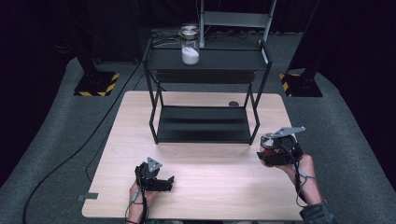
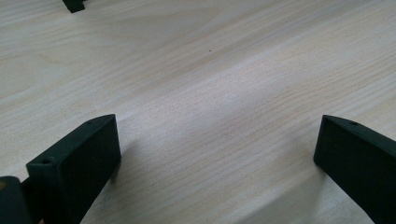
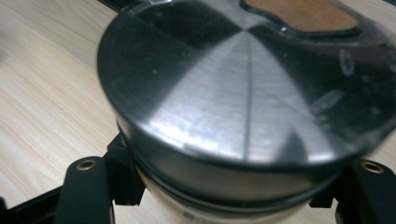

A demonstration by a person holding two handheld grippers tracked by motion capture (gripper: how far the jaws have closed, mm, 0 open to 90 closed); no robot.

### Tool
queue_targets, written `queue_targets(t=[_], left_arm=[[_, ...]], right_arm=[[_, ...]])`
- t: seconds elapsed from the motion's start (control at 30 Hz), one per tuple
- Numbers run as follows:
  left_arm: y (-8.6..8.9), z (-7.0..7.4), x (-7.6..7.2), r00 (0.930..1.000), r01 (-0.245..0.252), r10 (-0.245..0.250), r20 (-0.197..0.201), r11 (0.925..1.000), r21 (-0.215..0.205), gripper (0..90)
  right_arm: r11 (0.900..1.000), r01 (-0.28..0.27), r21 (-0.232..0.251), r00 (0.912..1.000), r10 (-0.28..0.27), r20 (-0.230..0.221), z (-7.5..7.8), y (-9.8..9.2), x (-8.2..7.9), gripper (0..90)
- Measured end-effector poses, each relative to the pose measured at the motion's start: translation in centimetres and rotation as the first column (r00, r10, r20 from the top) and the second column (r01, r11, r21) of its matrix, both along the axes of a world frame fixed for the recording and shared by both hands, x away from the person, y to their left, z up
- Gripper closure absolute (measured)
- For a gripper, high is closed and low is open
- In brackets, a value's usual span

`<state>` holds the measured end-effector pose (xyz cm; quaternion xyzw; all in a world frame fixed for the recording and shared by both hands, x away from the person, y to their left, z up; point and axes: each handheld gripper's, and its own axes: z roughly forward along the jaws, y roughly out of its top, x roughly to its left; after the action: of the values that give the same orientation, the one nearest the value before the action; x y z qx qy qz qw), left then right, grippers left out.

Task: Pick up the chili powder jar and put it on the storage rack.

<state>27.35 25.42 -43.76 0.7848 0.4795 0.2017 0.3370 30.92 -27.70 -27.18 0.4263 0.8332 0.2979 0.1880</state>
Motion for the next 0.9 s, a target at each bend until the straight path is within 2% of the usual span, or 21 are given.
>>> queue_targets(t=[0.43,0.9], left_arm=[[0.0,0.0,0.0,1.0000,0.000,0.000,0.000,1.0000,0.000,0.1],[0.0,0.0,0.0,1.0000,0.001,-0.001,0.000,1.0000,0.000,0.1]], right_arm=[[0.998,-0.055,-0.026,0.9981,0.055,0.026,2.8,1.7,1.6,31.0],[0.995,-0.091,-0.047,0.9953,0.093,0.028,5.4,3.3,4.1,31.0]])
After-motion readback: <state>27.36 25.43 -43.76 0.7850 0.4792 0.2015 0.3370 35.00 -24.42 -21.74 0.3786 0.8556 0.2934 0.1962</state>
